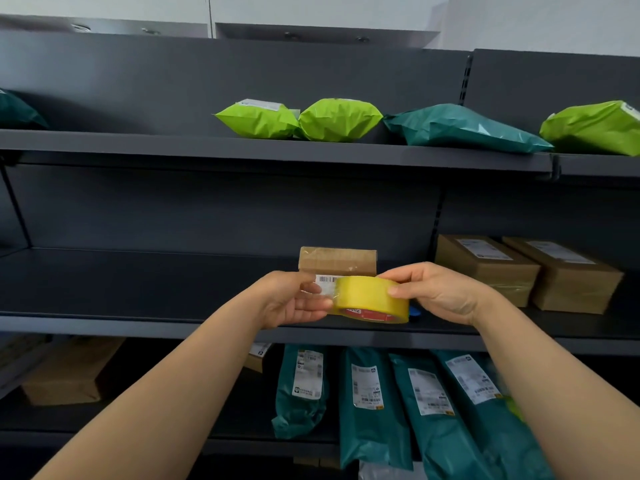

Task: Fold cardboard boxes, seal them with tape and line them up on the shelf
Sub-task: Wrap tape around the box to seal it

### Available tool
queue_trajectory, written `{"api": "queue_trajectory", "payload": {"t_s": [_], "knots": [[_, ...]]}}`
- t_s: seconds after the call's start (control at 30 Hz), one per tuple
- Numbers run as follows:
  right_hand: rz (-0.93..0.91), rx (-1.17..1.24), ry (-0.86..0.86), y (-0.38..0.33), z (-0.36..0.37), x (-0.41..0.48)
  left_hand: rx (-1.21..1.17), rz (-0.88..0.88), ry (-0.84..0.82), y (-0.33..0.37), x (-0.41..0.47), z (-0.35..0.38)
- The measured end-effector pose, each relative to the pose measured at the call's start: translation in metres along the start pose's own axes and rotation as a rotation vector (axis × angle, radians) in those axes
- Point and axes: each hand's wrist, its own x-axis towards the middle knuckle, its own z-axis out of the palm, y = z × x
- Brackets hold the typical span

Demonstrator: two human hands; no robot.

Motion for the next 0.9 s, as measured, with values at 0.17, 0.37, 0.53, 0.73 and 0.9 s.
{"api": "queue_trajectory", "payload": {"t_s": [0.17, 0.37, 0.53, 0.73, 0.9], "knots": [[-0.003, -0.064, 0.004, -0.007, -0.002, -0.006, 0.063, -0.058, -0.060, -0.002, 0.003, 0.001], [-0.015, -0.127, 0.001, -0.013, -0.002, -0.009, 0.082, -0.091, -0.128, 0.000, 0.006, 0.002], [-0.003, -0.158, -0.012, -0.016, -0.005, -0.010, 0.101, -0.052, -0.198, 0.000, 0.005, 0.001], [0.009, -0.081, -0.004, -0.014, -0.005, -0.009, 0.104, 0.072, -0.211, -0.001, 0.008, 0.003], [0.043, -0.001, 0.063, -0.008, 0.005, -0.006, 0.166, 0.201, -0.115, -0.007, 0.011, 0.010]]}}
